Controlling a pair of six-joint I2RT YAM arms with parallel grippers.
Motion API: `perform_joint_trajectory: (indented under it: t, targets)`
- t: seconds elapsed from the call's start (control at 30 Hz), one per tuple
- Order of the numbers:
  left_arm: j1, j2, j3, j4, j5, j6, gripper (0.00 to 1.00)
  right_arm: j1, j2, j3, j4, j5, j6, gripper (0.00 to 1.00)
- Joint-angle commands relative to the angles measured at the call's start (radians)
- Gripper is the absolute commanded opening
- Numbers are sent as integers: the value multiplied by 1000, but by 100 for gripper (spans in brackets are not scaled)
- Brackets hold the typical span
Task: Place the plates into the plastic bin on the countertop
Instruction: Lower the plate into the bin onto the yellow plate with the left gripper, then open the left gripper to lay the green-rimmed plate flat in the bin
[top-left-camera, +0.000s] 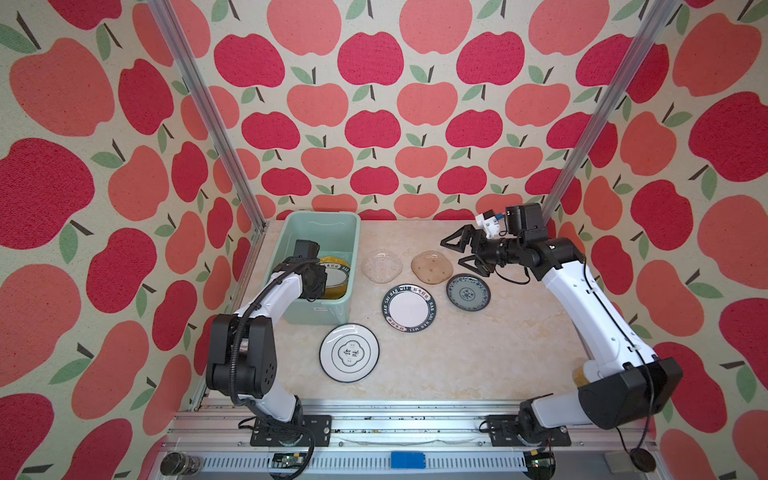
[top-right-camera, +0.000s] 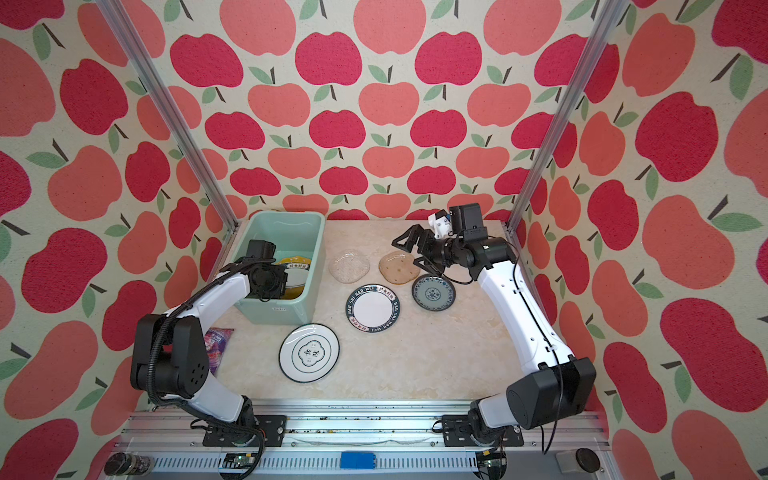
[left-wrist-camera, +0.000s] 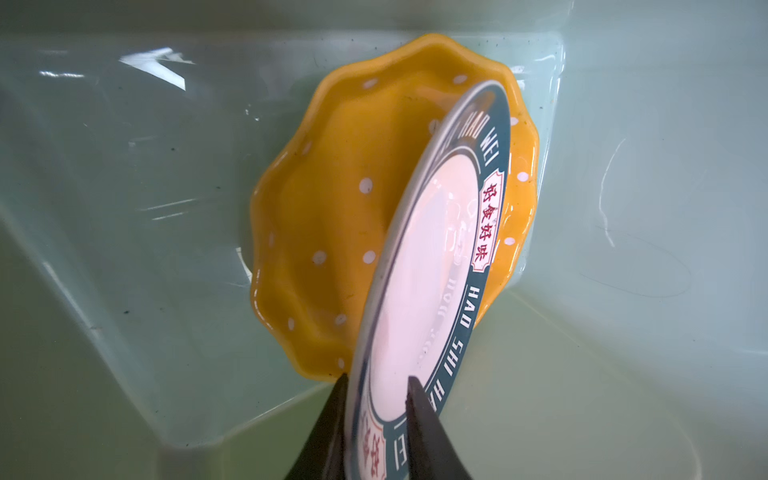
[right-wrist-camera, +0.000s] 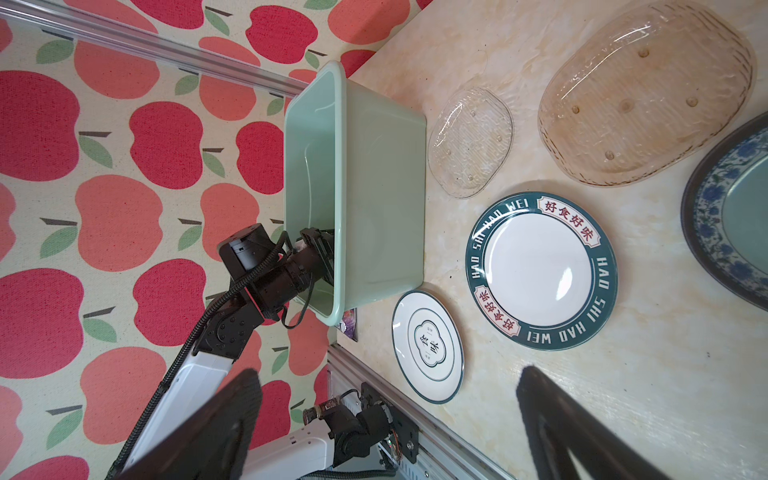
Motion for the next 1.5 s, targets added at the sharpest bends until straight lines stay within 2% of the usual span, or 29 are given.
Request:
perform_joint_trajectory:
  t: [0.0,0.43,0.63,0.87,1.0,1.17,1.47]
  targets:
    - [-6,23,-17,12,-45,-18,26,-9,-15,9,-22,-15,-29,99]
    - [-22,109,-1,60,-33,-24,29,-14,-20,14,-43,-9,-38,99]
    - [-25,134,23,45,-30,-9,44,-16,-26,6,-46,-6,-38,100]
    - [-22,156,36,53,-7,-6,48,-16,-28,4,-45,-6,-38,99]
    - [-15,172,62,49,29,34,60,-15,-33,-3,-42,-6,-36,99]
    - [-14,176,130,-45,17,102,74,-16,-36,-2,-38,-6,-32,99]
    - [-3,123,218,-223,-17,165,87,-16,-51,-7,-37,-3,-24,99]
